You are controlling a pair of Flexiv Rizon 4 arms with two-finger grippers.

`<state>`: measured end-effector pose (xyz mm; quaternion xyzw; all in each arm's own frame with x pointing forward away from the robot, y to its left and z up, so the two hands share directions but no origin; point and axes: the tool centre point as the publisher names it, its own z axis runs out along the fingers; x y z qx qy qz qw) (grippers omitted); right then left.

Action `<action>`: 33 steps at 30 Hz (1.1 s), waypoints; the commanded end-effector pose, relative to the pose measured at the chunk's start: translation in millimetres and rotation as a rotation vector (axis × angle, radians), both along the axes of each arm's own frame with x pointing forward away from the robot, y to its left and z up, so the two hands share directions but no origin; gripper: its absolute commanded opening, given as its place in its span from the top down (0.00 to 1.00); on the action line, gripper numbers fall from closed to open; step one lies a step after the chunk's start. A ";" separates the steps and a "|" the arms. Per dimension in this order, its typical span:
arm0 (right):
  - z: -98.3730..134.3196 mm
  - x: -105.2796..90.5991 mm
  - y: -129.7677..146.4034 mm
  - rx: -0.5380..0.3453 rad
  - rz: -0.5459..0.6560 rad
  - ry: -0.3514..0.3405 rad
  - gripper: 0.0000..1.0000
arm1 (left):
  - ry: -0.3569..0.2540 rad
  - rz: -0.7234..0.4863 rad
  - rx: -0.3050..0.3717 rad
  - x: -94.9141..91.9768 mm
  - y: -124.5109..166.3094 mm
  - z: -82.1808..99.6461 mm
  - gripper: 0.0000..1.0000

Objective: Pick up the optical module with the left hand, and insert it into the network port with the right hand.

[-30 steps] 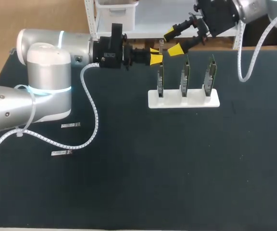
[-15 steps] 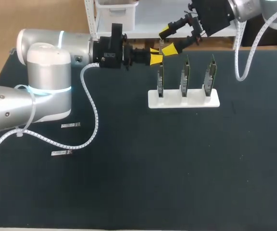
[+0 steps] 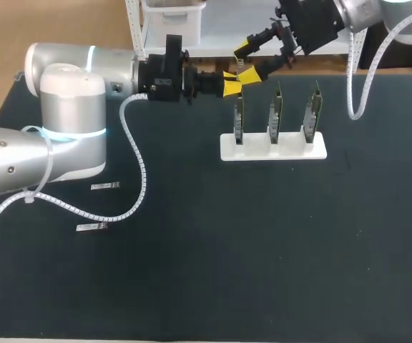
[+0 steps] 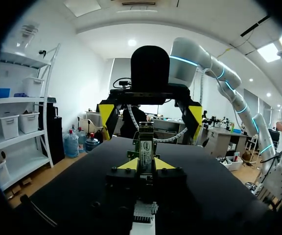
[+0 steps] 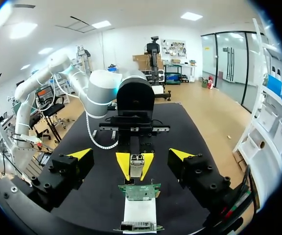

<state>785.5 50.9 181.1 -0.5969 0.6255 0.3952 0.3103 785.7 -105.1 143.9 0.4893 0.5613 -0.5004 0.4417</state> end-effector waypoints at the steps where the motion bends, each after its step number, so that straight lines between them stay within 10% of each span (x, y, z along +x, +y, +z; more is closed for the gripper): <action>1: 0.0 -7.6 0.8 -0.005 -0.022 -0.015 0.00 | -0.002 0.005 -0.001 -1.9 0.1 -0.4 1.00; 16: 0.8 -3.9 1.9 -0.003 -0.026 -0.014 0.00 | -0.002 0.005 -0.001 -1.9 0.1 -0.4 1.00; 17: 0.8 -3.8 1.9 -0.003 -0.026 -0.015 0.17 | -0.002 0.005 -0.001 -1.9 0.1 -0.4 1.00; 18: 0.8 -3.7 1.9 -0.003 -0.025 -0.018 0.84 | -0.002 0.005 -0.001 -1.9 0.1 -0.4 1.00; 19: 0.8 -3.7 1.9 -0.004 -0.025 -0.019 1.00 | -0.002 0.005 -0.001 -1.9 0.1 -0.4 1.00; 33: -0.5 -3.8 -1.4 -0.012 -0.031 -0.019 1.00 | -0.002 0.005 -0.001 -1.9 0.1 -0.4 1.00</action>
